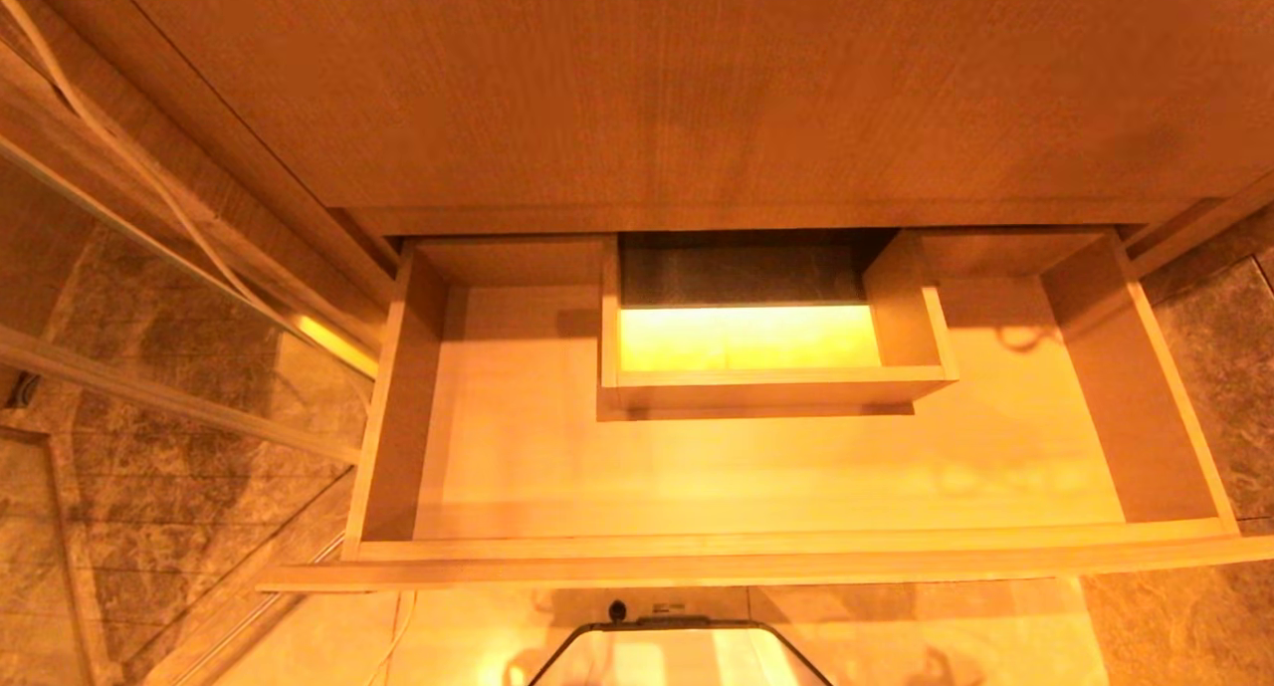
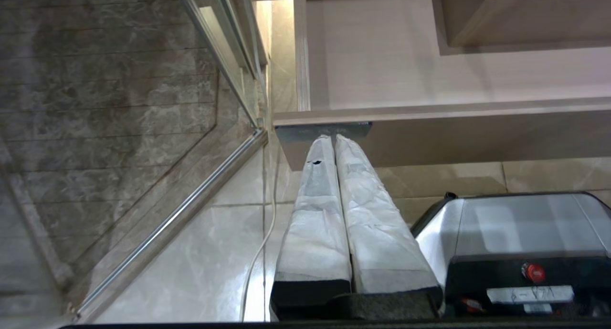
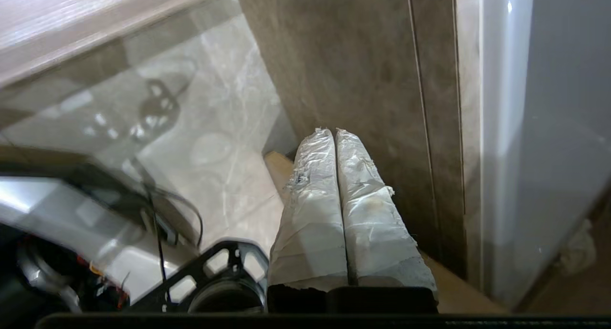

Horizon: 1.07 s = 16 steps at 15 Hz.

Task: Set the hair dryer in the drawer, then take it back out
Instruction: Close the drawer

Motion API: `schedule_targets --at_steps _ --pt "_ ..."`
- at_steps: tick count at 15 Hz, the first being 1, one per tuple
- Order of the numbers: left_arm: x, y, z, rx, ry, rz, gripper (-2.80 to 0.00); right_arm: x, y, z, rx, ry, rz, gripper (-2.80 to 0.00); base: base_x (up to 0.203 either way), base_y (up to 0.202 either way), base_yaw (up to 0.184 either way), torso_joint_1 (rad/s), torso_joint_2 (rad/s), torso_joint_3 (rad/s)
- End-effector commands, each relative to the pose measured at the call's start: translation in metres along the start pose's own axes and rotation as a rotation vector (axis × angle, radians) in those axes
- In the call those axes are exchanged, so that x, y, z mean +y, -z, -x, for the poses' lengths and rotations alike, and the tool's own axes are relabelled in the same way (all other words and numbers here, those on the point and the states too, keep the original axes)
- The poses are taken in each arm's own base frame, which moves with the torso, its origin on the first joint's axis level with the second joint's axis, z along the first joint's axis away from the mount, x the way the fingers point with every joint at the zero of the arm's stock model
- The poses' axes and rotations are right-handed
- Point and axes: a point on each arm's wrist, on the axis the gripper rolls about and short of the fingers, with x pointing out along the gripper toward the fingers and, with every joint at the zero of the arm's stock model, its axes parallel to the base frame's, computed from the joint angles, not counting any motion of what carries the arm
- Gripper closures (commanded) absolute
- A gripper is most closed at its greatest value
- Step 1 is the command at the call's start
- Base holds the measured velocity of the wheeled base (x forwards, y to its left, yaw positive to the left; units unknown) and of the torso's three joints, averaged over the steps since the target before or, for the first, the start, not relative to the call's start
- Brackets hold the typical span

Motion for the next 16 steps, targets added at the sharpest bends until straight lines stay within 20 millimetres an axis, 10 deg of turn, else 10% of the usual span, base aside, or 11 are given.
schedule_targets --at_steps 1,16 --pt "0.000 0.000 0.000 0.001 0.000 0.000 0.00 0.001 0.005 0.000 0.019 -0.005 0.007 0.00 0.000 0.000 0.000 -0.163 0.38 0.201" --pt "0.000 0.000 0.000 0.001 0.000 0.000 0.00 0.012 0.017 -0.040 0.464 -0.091 0.105 0.00 0.000 0.000 0.000 0.028 0.17 0.198"
